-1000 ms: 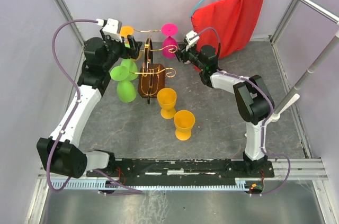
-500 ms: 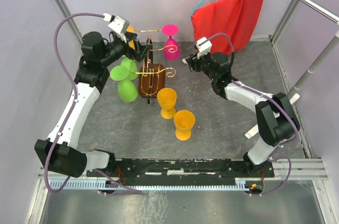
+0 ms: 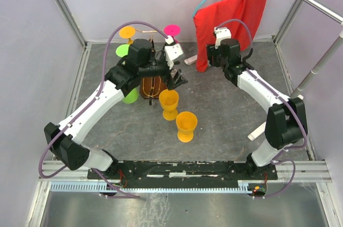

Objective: Place the wine glass upside down on the wine glass rack

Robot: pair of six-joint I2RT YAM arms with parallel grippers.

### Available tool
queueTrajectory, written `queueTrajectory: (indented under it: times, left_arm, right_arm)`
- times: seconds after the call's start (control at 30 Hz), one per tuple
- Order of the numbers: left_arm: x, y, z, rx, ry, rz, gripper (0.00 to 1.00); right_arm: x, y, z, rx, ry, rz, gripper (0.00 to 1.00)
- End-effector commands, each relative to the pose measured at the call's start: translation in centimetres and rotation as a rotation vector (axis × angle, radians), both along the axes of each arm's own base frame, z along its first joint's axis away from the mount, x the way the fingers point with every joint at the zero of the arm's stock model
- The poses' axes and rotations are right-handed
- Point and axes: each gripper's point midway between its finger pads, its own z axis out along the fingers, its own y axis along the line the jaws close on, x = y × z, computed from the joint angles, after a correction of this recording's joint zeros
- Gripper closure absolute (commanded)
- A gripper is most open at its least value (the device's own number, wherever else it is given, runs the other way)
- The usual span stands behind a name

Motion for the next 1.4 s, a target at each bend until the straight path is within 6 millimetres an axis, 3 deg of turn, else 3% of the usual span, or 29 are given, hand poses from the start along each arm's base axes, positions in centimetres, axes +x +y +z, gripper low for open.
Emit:
queueTrajectory:
  times: [0.0, 0.27, 0.4, 0.67, 1.07, 1.23, 1.37]
  left_arm:
    - [-2.3, -1.6, -0.5, 0.091, -0.035, -0.089, 0.09]
    - [-4.6, -3.5, -5.8, 0.288, -0.024, -0.135, 0.09]
    - [-5.3, -3.4, -8.5, 0.384, -0.005, -0.148, 0.09]
    - [-7.0, -2.5, -11.9, 0.478, 0.036, -0.167, 0.1]
    - [-5.6, -2.7, -16.0, 0.597, 0.051, -0.119, 0.13]
    - [-4.9, -3.1, -16.8, 0.604, 0.052, -0.095, 0.2]
    - [-4.8, -3.5, -16.9, 0.602, 0.058, -0.097, 0.43]
  right_arm:
    - [-0.7, -2.1, 0.6, 0.009, 0.075, -0.085, 0.28]
    - [-1.3, -3.3, 0.0, -0.008, 0.099, -0.117, 0.28]
    - [-1.6, -3.7, -0.2, -0.015, 0.1, -0.126, 0.28]
    - [-1.7, -4.1, -0.2, -0.019, 0.097, -0.133, 0.28]
    - [-1.4, -4.2, -0.2, -0.013, 0.091, -0.137, 0.28]
    - [-1.3, -4.3, -0.2, -0.013, 0.087, -0.139, 0.28]
    - [-1.2, -4.4, -0.2, -0.014, 0.084, -0.143, 0.28]
